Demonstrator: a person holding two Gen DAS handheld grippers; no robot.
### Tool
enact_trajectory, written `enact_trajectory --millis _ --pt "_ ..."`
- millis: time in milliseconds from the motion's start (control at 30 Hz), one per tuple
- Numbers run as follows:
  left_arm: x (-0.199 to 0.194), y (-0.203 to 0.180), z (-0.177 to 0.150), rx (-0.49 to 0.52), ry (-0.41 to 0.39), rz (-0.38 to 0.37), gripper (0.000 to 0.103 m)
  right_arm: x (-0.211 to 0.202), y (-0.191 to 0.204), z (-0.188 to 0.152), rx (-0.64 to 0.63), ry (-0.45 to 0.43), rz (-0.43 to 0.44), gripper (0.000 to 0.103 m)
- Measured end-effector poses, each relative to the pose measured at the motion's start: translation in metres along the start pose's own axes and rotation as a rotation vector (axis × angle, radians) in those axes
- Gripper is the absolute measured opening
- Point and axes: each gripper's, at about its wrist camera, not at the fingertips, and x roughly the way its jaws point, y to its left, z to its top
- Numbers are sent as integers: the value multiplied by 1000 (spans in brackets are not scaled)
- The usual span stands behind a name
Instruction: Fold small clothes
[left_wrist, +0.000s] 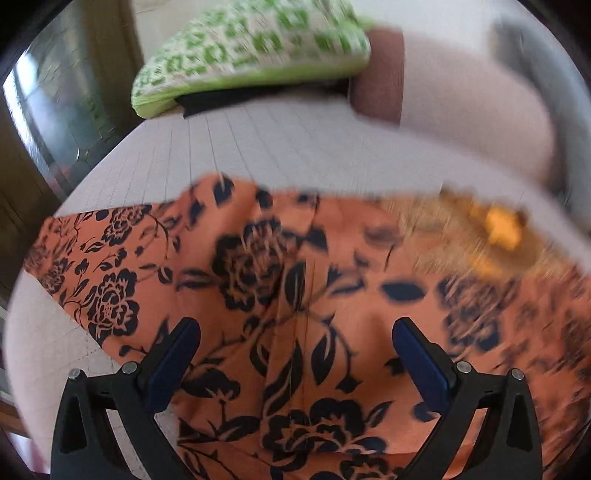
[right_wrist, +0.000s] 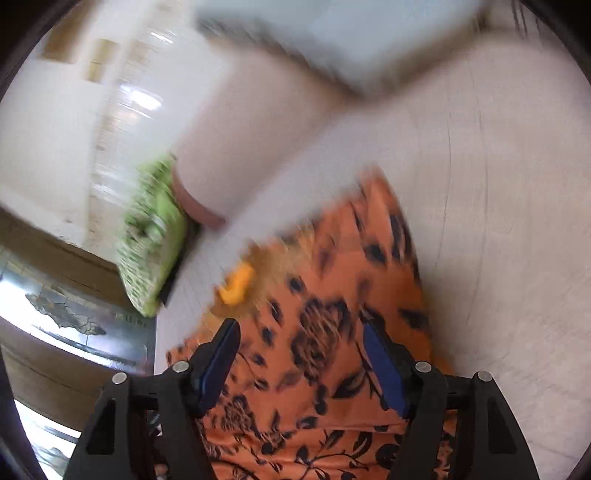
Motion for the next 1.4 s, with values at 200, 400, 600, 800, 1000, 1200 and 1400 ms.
enact_trajectory --millis 200,400,600,800,1000,1200,1400 --pt "-5 3 3 -3 -10 -17 103 7 6 0 -42 34 -11 68" --pt "-25 71 12 -200 -70 6 103 9 49 -25 -259 40 30 68" --pt "-33 186 6 -481 -96 91 103 32 75 -67 -450 128 -2 67" --pt "-17 299 -29 -824 -86 61 103 51 82 -92 -525 176 -15 67" --pt "26 356 -45 -1064 -74 -267 95 58 77 -88 -495 184 -19 67" --pt "44 379 -34 -1118 -161 -356 91 60 74 -82 -490 196 -10 67" --pt "60 391 -16 -1106 -206 -320 76 58 72 -77 -491 192 -8 67"
